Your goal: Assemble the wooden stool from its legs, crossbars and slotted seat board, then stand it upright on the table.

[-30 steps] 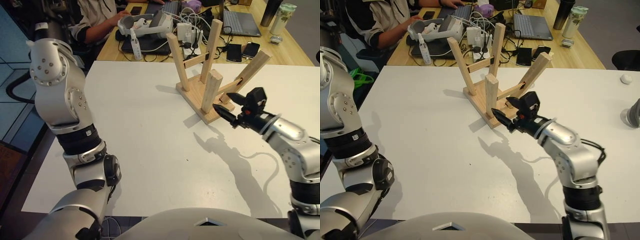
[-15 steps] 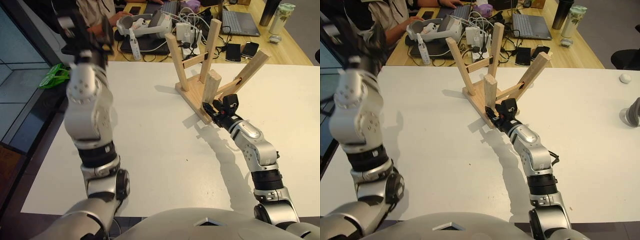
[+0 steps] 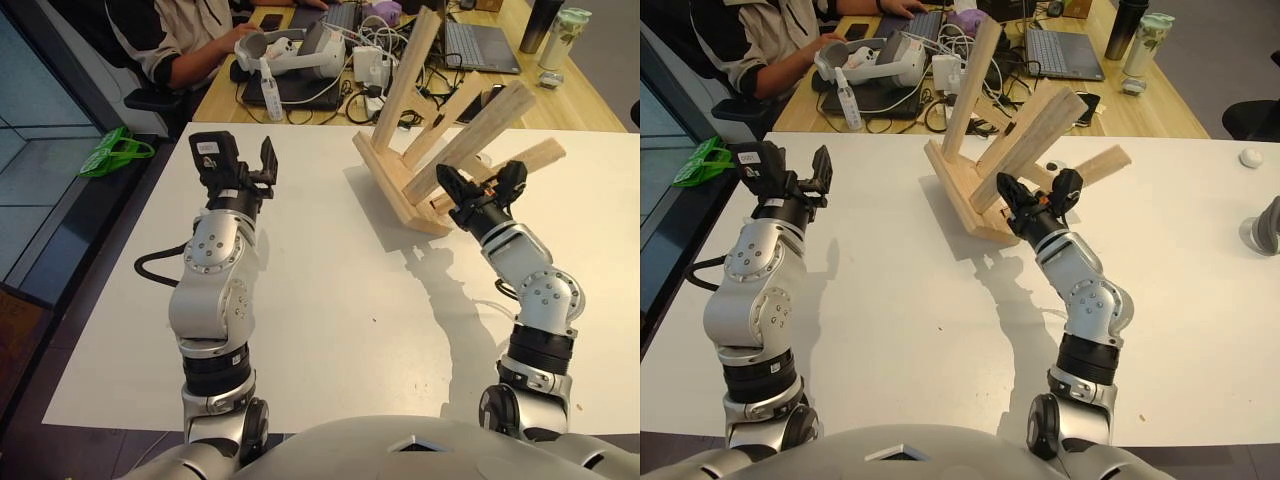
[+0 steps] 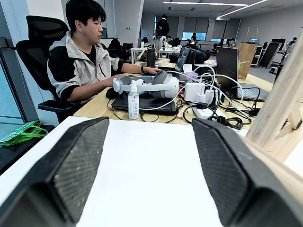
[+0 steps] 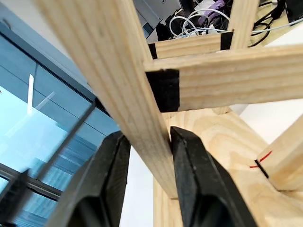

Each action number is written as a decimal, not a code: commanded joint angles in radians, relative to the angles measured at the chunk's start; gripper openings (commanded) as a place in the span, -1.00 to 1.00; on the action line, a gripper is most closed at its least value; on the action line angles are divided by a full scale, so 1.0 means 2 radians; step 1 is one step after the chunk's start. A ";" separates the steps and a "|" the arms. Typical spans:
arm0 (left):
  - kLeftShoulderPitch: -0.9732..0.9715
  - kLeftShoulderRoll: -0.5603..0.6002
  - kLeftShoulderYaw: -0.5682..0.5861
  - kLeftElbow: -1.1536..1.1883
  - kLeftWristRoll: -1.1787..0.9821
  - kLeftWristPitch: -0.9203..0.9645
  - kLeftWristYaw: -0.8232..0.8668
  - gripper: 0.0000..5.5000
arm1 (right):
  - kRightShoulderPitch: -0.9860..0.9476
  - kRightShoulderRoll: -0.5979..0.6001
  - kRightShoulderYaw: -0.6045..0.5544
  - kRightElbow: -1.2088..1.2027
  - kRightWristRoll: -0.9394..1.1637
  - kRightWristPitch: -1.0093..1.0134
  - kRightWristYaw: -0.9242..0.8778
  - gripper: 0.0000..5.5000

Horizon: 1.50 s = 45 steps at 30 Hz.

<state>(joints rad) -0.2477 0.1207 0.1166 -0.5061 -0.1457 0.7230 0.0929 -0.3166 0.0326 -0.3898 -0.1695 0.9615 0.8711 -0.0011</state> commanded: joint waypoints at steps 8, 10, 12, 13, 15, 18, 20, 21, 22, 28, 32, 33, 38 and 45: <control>-0.012 0.002 0.001 0.005 0.009 0.005 -0.005 0.19 | 0.038 0.032 -0.063 0.030 0.175 0.029 -0.186 -0.63; -0.015 0.003 0.001 0.007 0.010 0.005 -0.006 0.19 | 0.047 0.035 -0.057 0.035 0.178 0.019 -0.194 -0.63; -0.016 0.004 0.000 0.007 0.011 0.006 -0.007 0.19 | 0.055 0.036 -0.050 0.039 0.181 0.014 -0.197 -0.45; -0.017 0.004 0.000 0.007 0.012 0.006 -0.008 0.19 | 0.060 0.035 -0.045 0.038 0.182 0.013 -0.197 -0.42; -0.017 0.004 0.000 0.006 0.014 0.007 -0.009 0.19 | 0.069 0.028 -0.036 0.031 0.191 0.016 -0.196 -0.29; -0.015 0.004 -0.002 0.002 0.017 0.009 -0.009 0.19 | 0.080 0.005 -0.020 0.007 0.205 0.032 -0.192 -0.11; -0.011 0.003 -0.002 -0.001 0.019 0.008 -0.008 0.19 | 0.097 -0.030 0.005 -0.032 0.216 0.063 -0.185 0.02; -0.009 0.002 -0.002 -0.001 0.020 0.008 -0.008 0.19 | 0.104 -0.047 0.012 -0.047 0.223 0.075 -0.184 0.10; -0.008 0.001 -0.002 -0.001 0.021 0.007 -0.007 0.19 | 0.107 -0.063 0.015 -0.055 0.226 0.083 -0.185 0.14; -0.004 -0.004 -0.003 -0.002 0.024 0.005 -0.005 0.19 | 0.095 -0.211 0.143 -0.143 0.047 0.054 -0.077 0.48; -0.002 -0.005 -0.002 -0.004 0.026 0.005 -0.004 0.19 | 0.071 -0.396 0.319 -0.230 -0.268 -0.140 0.074 0.74; -0.002 -0.006 -0.002 -0.004 0.026 0.004 -0.003 0.19 | 0.065 -0.424 0.346 -0.224 -0.346 -0.201 0.092 0.79; -0.003 -0.008 -0.004 0.001 0.027 0.000 -0.002 0.19 | 0.057 -0.463 0.402 -0.176 -0.561 -0.363 0.094 0.95; -0.007 -0.011 -0.007 0.007 0.028 -0.004 -0.001 0.19 | 0.002 -0.444 0.475 -0.057 -0.816 -0.432 0.104 0.95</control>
<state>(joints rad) -0.2539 0.1058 0.1134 -0.4971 -0.1053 0.7201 0.0854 -0.2641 -0.8712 0.5138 -0.3591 -0.5615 0.0437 0.1605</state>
